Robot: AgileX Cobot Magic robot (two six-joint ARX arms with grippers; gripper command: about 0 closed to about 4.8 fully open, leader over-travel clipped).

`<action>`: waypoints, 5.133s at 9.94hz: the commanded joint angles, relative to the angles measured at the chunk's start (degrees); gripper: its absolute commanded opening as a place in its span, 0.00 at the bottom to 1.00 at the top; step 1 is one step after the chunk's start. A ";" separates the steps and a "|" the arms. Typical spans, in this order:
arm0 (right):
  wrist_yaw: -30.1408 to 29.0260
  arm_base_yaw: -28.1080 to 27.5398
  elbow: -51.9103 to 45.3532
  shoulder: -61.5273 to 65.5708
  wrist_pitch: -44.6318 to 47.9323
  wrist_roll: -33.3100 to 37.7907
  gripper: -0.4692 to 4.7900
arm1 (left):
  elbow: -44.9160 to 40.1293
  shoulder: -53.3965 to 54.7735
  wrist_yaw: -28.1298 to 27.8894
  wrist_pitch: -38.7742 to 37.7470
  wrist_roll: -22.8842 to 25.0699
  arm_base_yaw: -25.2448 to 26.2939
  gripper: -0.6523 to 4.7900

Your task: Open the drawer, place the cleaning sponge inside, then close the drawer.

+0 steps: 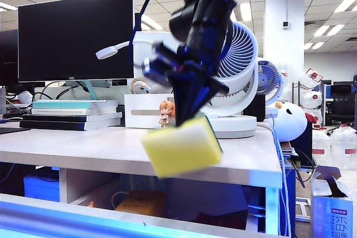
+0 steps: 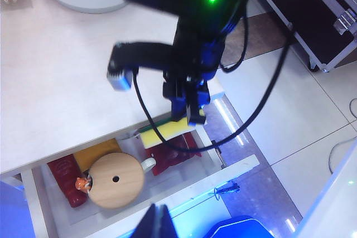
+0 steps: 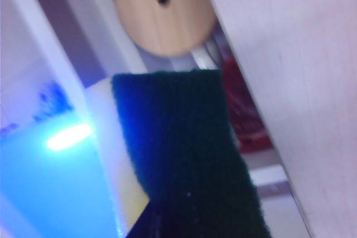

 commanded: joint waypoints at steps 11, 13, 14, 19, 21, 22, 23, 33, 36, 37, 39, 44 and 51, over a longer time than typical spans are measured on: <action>7.04 0.44 -2.49 9.03 -1.75 -3.43 0.56 | 0.28 -0.09 0.24 2.86 0.20 0.00 0.11; 4.74 0.68 -2.45 7.21 -1.01 -1.81 0.09 | 0.28 -0.09 0.22 2.89 0.20 0.00 0.11; -2.95 1.68 -2.45 3.85 1.97 -0.76 0.09 | 0.28 -0.09 0.24 2.91 0.20 0.00 0.11; -2.14 22.16 -5.62 2.54 22.49 -0.07 0.09 | 0.28 -0.11 0.22 0.66 0.20 0.00 0.11; 1.42 22.51 -7.98 4.94 23.80 -0.52 0.09 | 0.28 -0.11 0.22 0.68 0.17 0.00 0.11; 5.79 22.60 -7.98 7.78 23.56 -1.05 0.09 | 0.28 -0.11 0.22 0.66 0.17 0.00 0.11; 7.65 22.58 -7.98 8.15 23.56 -2.05 0.09 | 0.28 -0.11 0.22 0.66 0.17 0.00 0.11; 21.18 18.47 -7.98 9.49 25.86 -3.78 0.09 | 0.28 -0.11 0.24 0.68 0.17 0.00 0.11; 25.33 16.90 -7.98 9.97 28.39 -4.22 0.09 | 0.28 -0.11 0.22 0.66 0.17 0.00 0.11; 25.79 15.74 -7.98 11.23 28.92 -4.20 0.09 | 0.28 -0.11 0.11 -0.35 -0.04 0.00 0.11; 27.08 14.67 -7.98 11.30 30.42 -4.22 0.09 | 0.28 -0.11 -9.88 -9.42 0.46 0.00 0.11; 34.73 12.72 -7.98 11.34 38.07 -4.17 0.09 | 0.28 -0.11 -7.23 -9.60 0.61 -0.02 0.11; 29.55 12.61 -7.02 -7.85 33.16 2.21 0.09 | 0.28 -0.13 -7.06 -8.04 0.61 -0.02 0.11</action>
